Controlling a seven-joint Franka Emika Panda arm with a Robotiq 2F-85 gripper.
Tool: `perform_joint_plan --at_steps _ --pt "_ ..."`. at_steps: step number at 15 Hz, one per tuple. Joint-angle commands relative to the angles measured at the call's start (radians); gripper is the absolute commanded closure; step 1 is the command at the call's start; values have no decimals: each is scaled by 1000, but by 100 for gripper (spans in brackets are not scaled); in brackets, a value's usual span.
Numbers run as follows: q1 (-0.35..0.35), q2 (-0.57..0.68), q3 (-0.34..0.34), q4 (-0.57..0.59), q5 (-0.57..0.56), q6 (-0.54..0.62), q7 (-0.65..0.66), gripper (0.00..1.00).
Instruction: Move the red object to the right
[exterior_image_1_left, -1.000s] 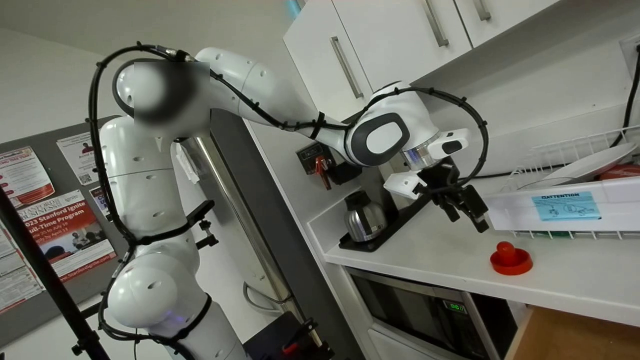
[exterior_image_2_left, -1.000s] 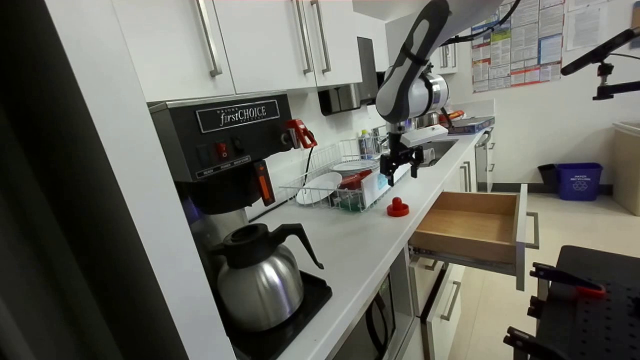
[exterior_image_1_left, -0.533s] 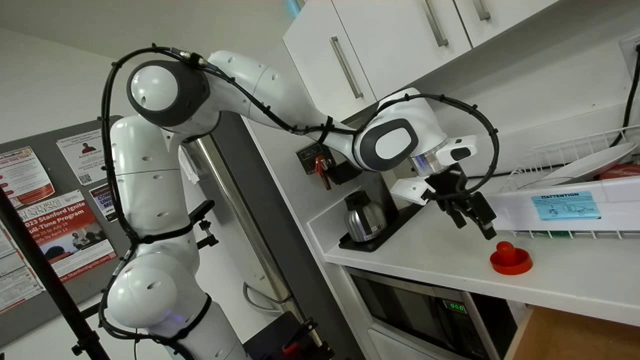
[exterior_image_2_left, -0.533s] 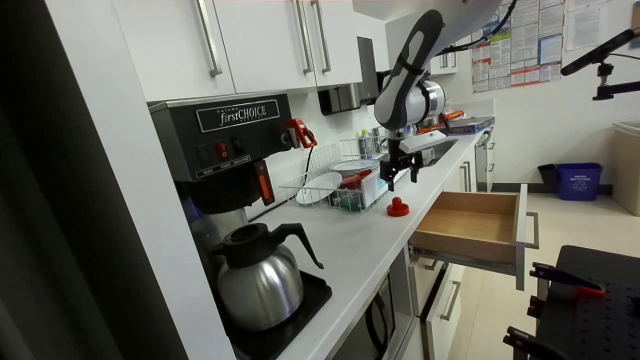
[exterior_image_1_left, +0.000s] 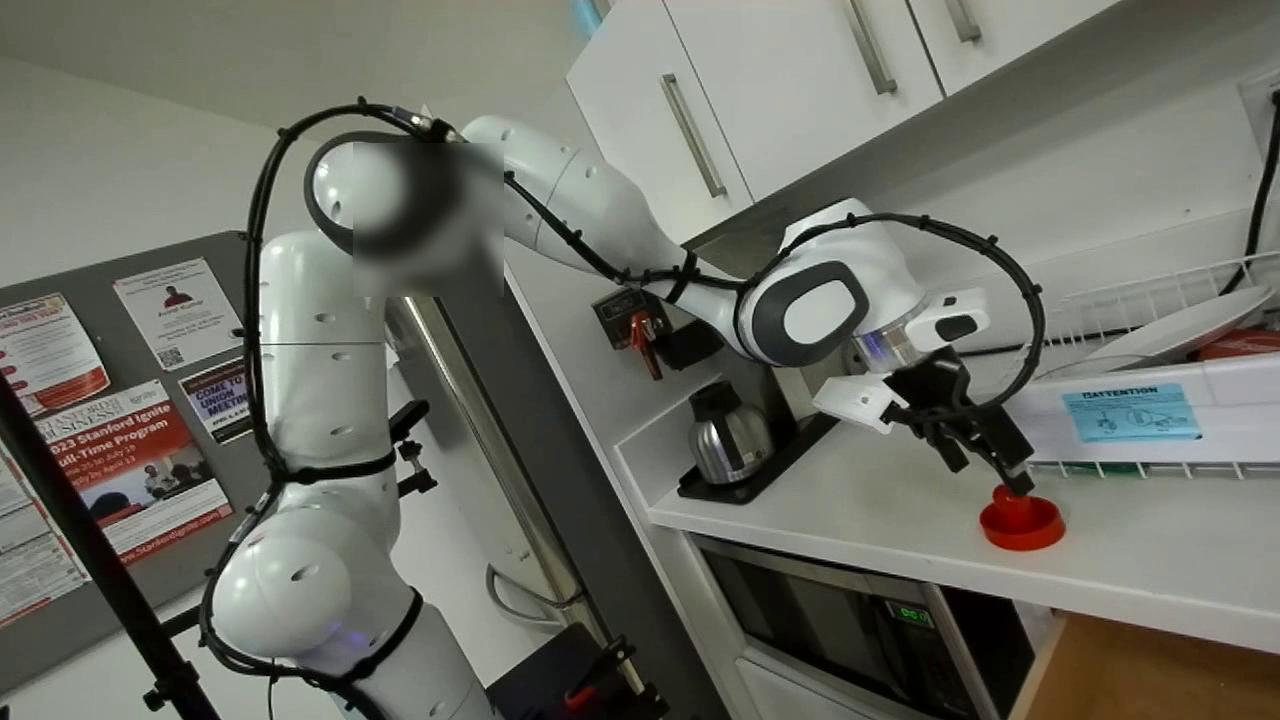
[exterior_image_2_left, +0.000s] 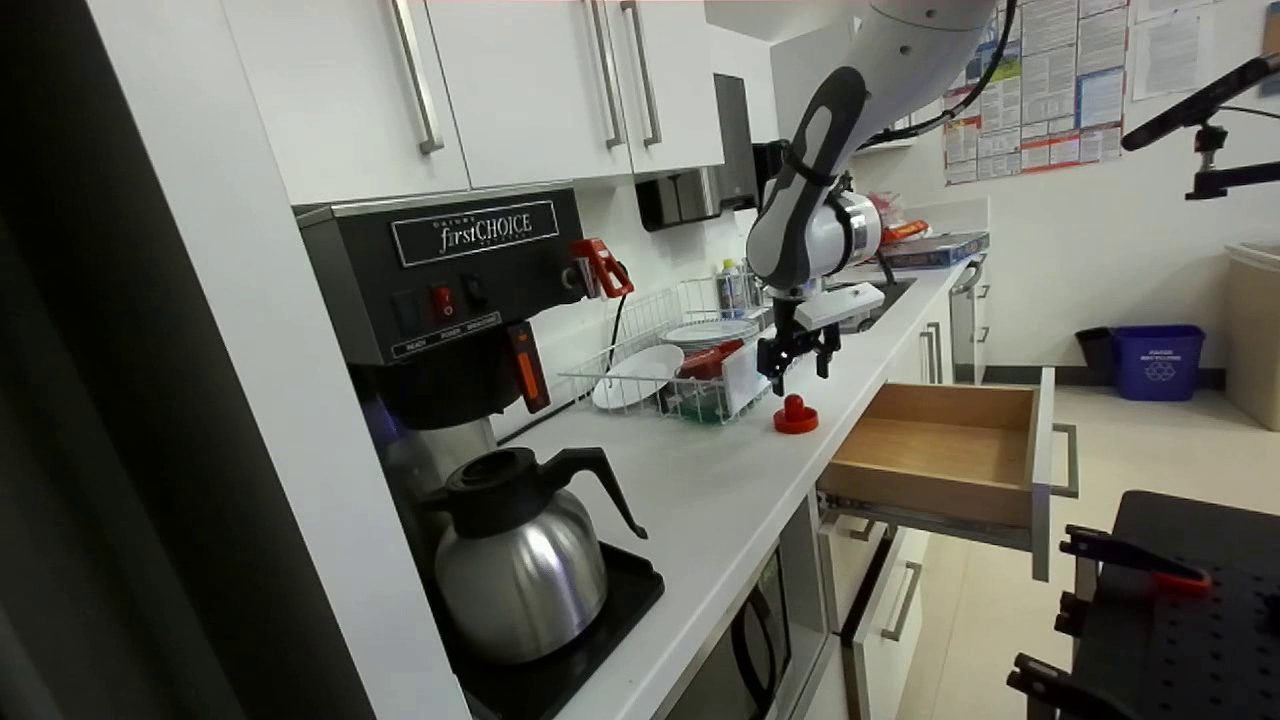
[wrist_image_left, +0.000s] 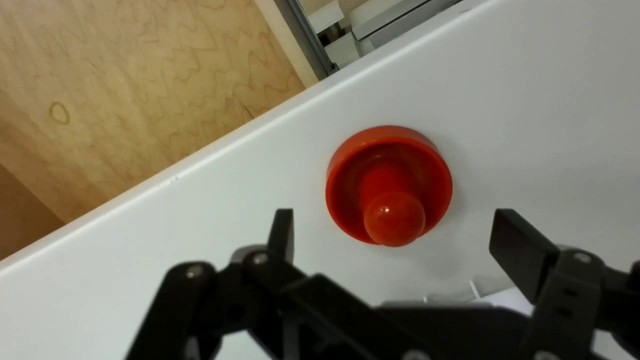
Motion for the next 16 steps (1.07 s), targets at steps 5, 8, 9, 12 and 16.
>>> perform_joint_plan --at_steps 5,8,9,12,16 --pt "-22 87 16 62 7 57 18 0" --pt "-27 108 20 79 10 54 18 0" --pt "-28 113 22 83 12 53 17 25" --pt "-24 126 21 96 7 46 21 42" --pt "-17 140 17 110 1 39 31 73"
